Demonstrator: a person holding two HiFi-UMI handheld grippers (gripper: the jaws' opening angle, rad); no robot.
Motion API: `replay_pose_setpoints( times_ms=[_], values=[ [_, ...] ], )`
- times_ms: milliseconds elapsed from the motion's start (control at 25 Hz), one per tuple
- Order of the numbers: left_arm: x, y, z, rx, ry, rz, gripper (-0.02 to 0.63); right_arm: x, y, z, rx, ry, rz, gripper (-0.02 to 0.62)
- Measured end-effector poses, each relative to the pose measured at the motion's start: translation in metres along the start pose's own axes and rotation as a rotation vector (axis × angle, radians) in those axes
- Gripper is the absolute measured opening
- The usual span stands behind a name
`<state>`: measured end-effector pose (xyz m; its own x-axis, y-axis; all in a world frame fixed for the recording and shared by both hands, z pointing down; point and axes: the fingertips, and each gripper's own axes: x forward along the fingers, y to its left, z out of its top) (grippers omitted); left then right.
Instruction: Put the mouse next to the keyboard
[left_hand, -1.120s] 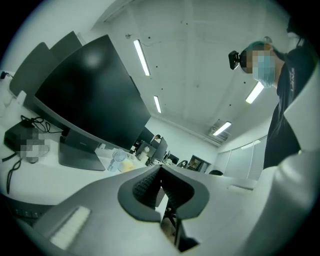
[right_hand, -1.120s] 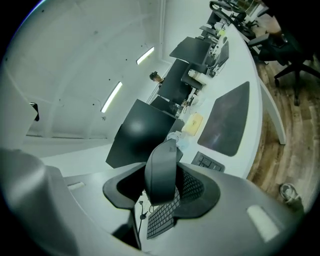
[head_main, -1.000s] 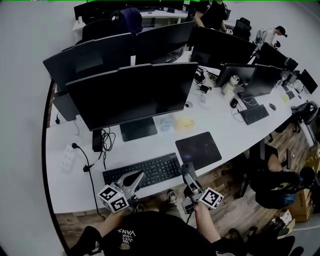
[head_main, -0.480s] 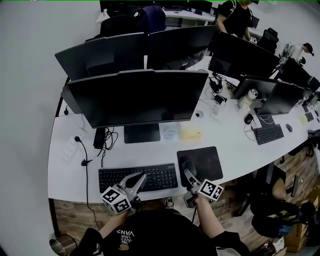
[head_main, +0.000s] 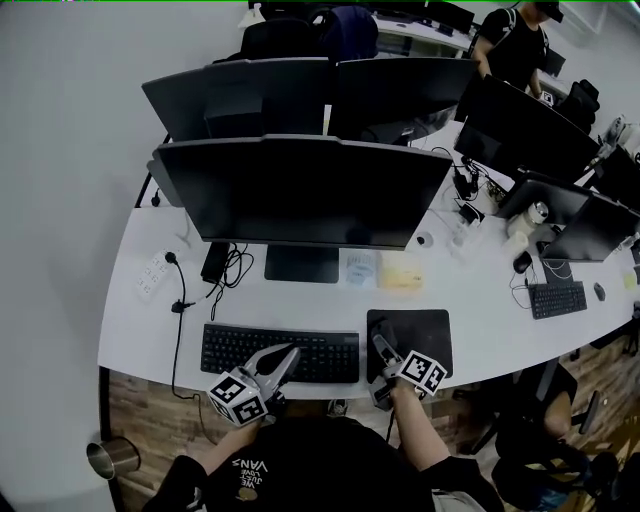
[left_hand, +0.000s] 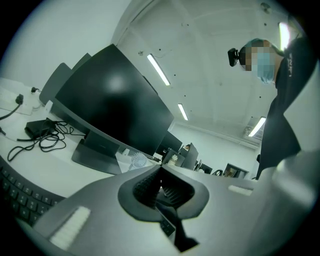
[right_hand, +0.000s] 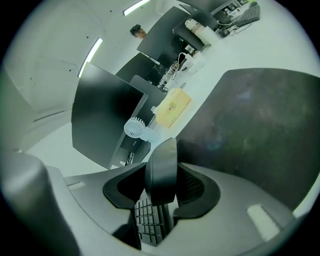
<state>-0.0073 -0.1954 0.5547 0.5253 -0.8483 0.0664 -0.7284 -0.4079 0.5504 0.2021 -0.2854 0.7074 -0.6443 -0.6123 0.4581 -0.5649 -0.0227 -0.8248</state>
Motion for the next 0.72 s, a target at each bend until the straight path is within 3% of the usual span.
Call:
replay_pose_setpoints(
  times_ms=[400,600,720],
  values=[
    [-0.003,0.007,-0.003,-0.006,0.002,0.016,0.000,0.009,-0.017,-0.008,-0.074,0.088,-0.127,0.206],
    [-0.001,0.007,-0.004,-0.002,0.011,0.001,0.002,0.000,-0.025,-0.001,-0.235,0.094,-0.265,0.266],
    [-0.001,0.009,-0.004,-0.005,0.020,-0.001,0.002,-0.001,-0.026,-0.002,-0.283,0.101,-0.301,0.276]
  ],
)
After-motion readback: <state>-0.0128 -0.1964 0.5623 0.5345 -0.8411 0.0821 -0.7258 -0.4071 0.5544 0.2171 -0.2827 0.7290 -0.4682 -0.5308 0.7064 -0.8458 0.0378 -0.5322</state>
